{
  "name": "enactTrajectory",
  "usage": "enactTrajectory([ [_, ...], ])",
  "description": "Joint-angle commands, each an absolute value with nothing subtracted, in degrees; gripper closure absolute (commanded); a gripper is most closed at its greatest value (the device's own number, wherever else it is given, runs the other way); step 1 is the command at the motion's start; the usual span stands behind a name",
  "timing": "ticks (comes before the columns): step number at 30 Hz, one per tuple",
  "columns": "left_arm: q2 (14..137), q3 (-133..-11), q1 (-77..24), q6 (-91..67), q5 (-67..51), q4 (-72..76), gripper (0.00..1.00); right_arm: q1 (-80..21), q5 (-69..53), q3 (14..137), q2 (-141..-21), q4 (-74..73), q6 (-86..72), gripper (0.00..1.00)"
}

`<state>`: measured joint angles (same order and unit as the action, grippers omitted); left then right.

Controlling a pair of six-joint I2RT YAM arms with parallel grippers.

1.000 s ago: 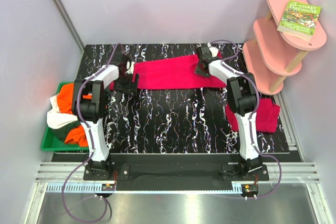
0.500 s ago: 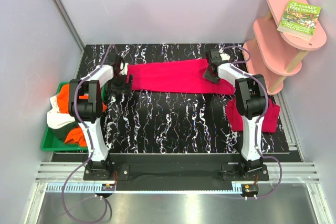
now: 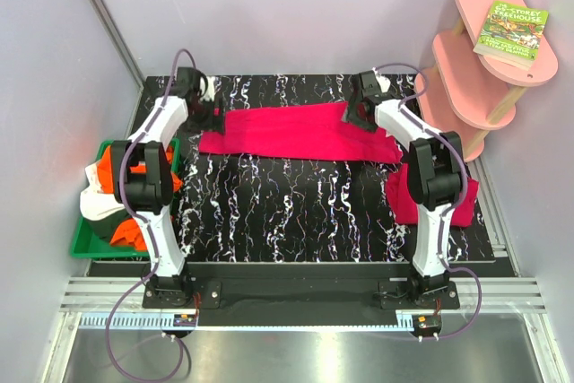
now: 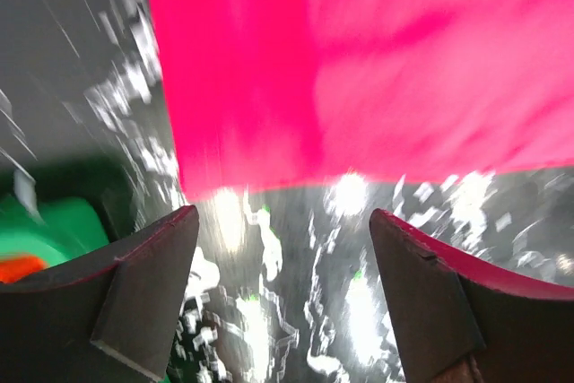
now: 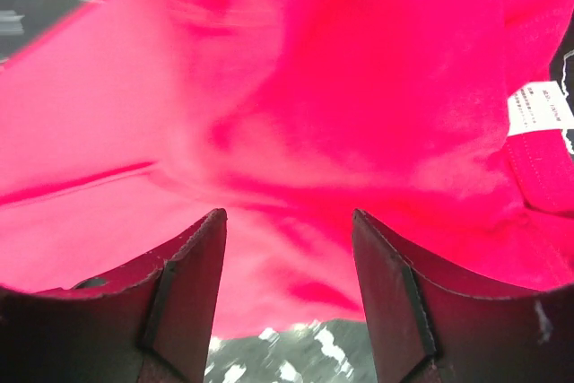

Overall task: Fold and stack the t-shirts
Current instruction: Fold the other side of the tshirt into a rectangle, then rotate the tshirt 90 degrees

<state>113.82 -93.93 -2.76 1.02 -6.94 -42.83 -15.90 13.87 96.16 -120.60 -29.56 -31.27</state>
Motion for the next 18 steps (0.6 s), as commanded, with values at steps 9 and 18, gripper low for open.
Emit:
enactTrajectory([
  [9,126.11,-111.85,-4.57,1.05,-7.3,-41.74,0.18,-22.67,13.35,85.61,-110.66,-28.3,-31.73,0.41],
  [18,133.24,-116.19,-4.92,1.41,-4.93,-45.26,0.19,-23.73,14.5,83.93,-113.02,-27.95,-33.39,0.43],
])
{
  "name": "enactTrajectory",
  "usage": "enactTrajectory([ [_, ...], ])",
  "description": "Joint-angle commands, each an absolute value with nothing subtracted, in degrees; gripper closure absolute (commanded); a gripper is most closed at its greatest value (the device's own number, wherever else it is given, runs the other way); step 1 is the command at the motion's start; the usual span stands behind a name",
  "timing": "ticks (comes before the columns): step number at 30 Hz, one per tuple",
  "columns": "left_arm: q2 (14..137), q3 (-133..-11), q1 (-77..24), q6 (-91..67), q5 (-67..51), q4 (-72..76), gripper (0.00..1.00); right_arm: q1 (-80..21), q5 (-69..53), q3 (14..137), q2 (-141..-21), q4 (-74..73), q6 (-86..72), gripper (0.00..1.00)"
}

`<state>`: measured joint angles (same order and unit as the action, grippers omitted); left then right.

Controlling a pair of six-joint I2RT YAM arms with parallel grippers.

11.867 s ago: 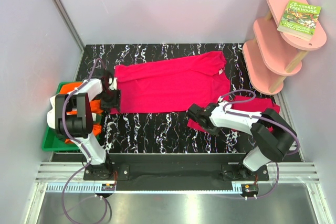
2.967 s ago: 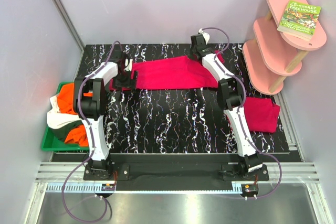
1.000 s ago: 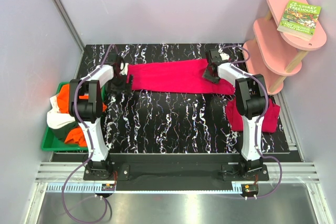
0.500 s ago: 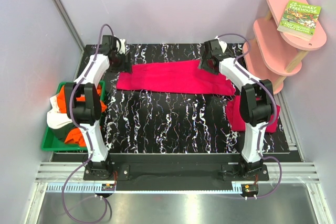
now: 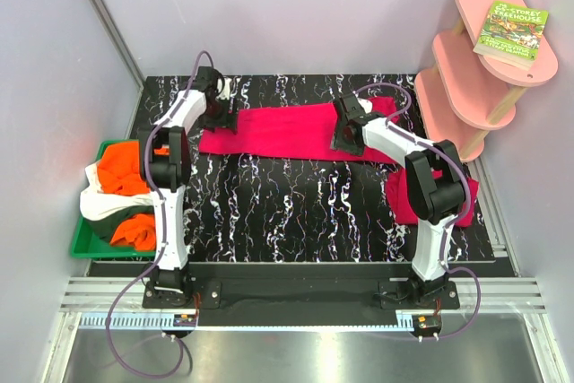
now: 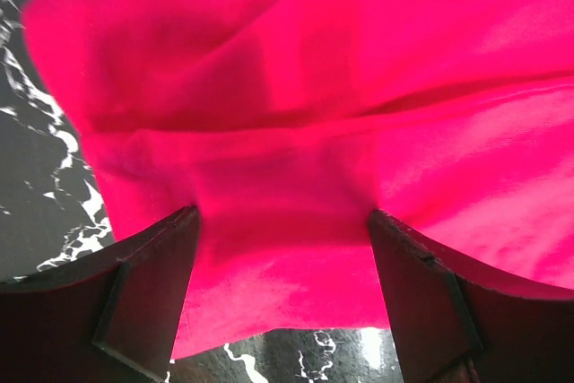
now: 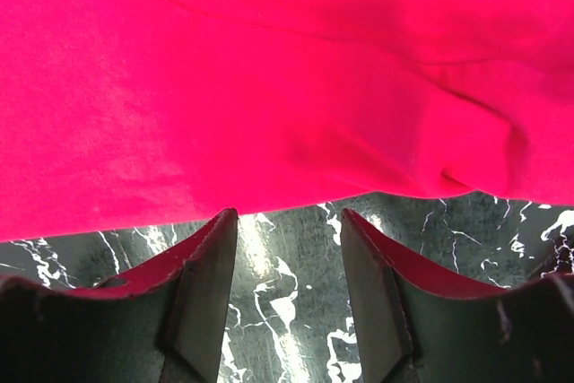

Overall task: Fold and stack the t-shirts
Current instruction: Rotate the tshirt 90 degrees

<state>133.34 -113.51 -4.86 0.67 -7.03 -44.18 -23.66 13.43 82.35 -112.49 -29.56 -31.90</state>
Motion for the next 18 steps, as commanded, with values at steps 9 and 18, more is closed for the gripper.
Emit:
enactTrajectory([
  [9,134.66,-112.34,-5.1,4.12,1.39,-49.84,0.21,-23.73,13.8,84.03,-117.42,-28.21,-36.56,0.43],
  [18,122.88,-93.7,-5.1,9.4,4.83,-48.96,0.23,-22.76,12.04,88.06,-120.85,-32.34,-36.83,0.4],
])
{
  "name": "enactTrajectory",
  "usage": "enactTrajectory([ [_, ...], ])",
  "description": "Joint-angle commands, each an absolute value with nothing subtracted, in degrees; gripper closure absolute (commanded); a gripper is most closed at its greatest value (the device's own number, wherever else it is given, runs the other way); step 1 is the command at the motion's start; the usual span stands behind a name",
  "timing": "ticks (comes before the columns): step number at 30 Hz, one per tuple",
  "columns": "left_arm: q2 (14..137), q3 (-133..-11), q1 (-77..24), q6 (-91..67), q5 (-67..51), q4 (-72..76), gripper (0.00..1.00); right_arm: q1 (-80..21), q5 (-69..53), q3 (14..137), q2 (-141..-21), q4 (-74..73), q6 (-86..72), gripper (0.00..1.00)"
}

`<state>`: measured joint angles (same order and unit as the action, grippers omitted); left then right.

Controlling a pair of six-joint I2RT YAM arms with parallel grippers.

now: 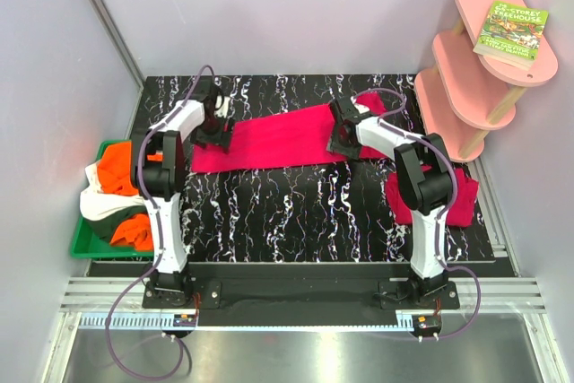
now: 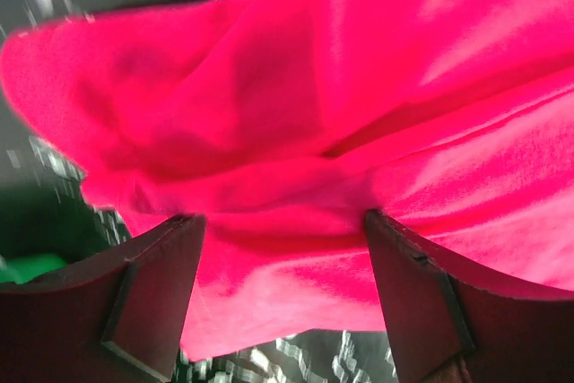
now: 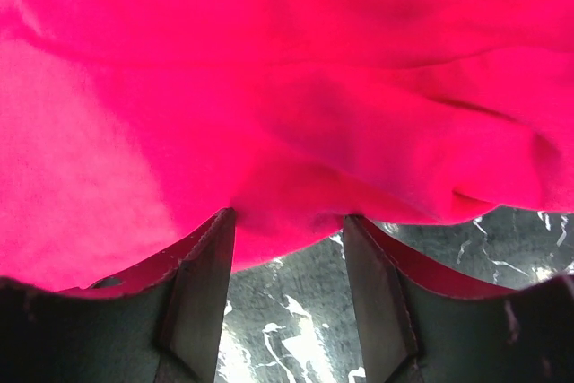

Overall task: Fold and stack the t-shirts
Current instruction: Rotate the tshirt 90 degrees

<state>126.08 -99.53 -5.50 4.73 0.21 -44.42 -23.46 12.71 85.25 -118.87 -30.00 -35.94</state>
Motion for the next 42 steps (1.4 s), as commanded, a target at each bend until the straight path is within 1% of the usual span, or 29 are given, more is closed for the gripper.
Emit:
enactTrajectory([
  [1,122.26,-91.86,-5.1,9.93,5.01,-49.04,0.23,-22.76,12.04,88.24,-120.76,-32.43,-36.48,0.4],
  [8,115.06,-83.68,-5.27,12.04,5.28,-50.09,0.24,-19.7,12.13,91.14,-122.34,-35.06,-37.44,0.39],
  [11,111.98,-80.6,-6.06,13.53,4.57,-52.11,0.24,-17.41,11.78,95.79,-125.23,-37.95,-36.57,0.39],
  [19,104.42,-75.24,-7.82,17.75,1.85,-56.41,0.24,-16.26,12.31,115.38,-136.3,-44.64,-33.13,0.38],
  [27,103.8,-74.71,-10.81,20.39,-4.65,-60.9,0.24,-16.17,9.93,132.95,-144.92,-51.85,-33.31,0.38],
  [30,104.15,-75.32,-13.09,20.74,-6.24,-62.4,0.27,-16.26,10.11,138.75,-147.3,-54.92,-32.7,0.38],
  [33,101.61,-77.42,-13.01,20.13,-7.99,-60.48,0.27,-16.35,9.67,139.31,-145.47,-55.2,-31.82,0.38],
  [37,97.39,-82.43,-11.26,18.11,-10.98,-56.43,0.24,-18.36,11.69,136.06,-136.7,-50.03,-30.06,0.35],
  [39,98.08,-86.28,-9.85,17.06,-12.56,-55.9,0.24,-19.77,12.83,135.53,-134.22,-49.05,-29.71,0.34],
  [42,102.28,-90.42,-8.26,15.56,-13.1,-55.11,0.24,-21.79,12.83,135.27,-130.79,-48.96,-30.32,0.34],
])
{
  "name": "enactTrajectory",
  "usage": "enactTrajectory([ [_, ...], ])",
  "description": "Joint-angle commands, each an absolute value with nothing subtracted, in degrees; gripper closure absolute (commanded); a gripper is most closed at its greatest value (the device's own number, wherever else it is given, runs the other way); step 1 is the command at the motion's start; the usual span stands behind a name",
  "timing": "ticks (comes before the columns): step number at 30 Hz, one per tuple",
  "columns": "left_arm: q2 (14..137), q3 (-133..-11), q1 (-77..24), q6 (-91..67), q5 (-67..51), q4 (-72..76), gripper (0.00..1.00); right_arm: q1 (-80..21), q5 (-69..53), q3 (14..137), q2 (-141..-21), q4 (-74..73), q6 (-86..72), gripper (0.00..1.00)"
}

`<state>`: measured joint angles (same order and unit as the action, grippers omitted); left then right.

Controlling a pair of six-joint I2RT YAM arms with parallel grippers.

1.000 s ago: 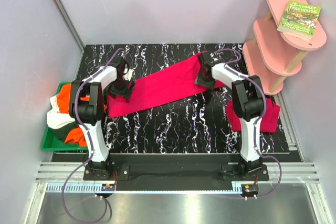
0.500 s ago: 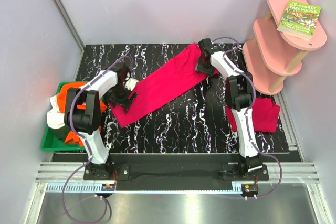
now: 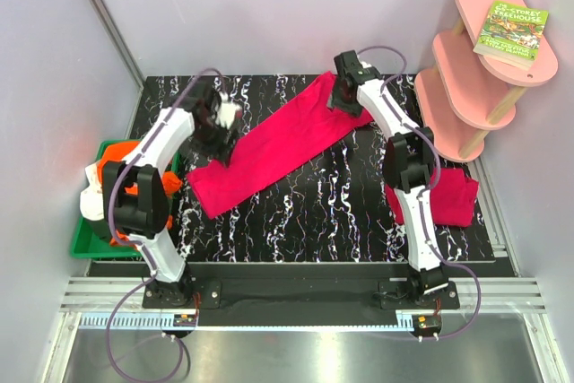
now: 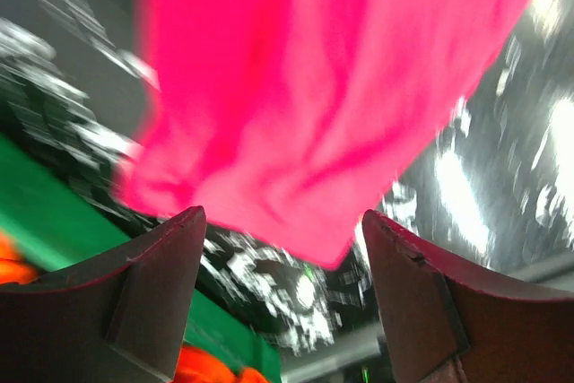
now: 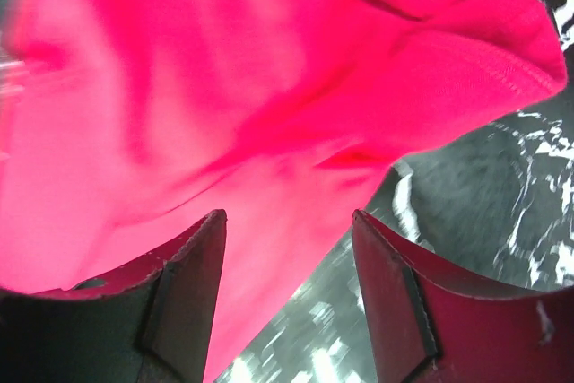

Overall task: Fold and stack the t-shirts
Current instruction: Rotate the tshirt 90 degrees

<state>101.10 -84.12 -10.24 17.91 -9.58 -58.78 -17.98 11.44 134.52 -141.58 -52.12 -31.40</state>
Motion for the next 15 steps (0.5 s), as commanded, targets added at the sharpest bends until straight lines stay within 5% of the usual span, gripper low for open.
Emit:
enactTrajectory([
  [1,103.52,-91.22,-8.0,15.3,-13.18,-55.11,0.24,-22.06,12.57,134.83,-129.82,-48.78,-30.58,0.34],
  [5,109.5,-93.51,-7.47,14.68,-11.17,-54.85,0.26,-23.38,11.78,132.02,-129.9,-48.78,-31.73,0.41],
  [8,113.11,-92.99,-7.12,14.15,-8.8,-53.71,0.35,-24.43,12.83,129.3,-130.52,-48.69,-32.17,0.81],
  [9,113.72,-91.86,-6.95,13.98,-8.09,-53.01,0.52,-24.87,14.83,128.59,-130.69,-48.6,-31.91,0.99],
  [13,113.64,-89.3,-5.98,13.01,-6.42,-48.87,0.95,-26.02,18.63,125.6,-130.69,-47.29,-31.03,1.0],
  [15,113.9,-88.86,-5.8,13.27,-6.24,-48.43,0.97,-25.93,19.33,124.02,-130.95,-46.58,-30.94,1.0],
])
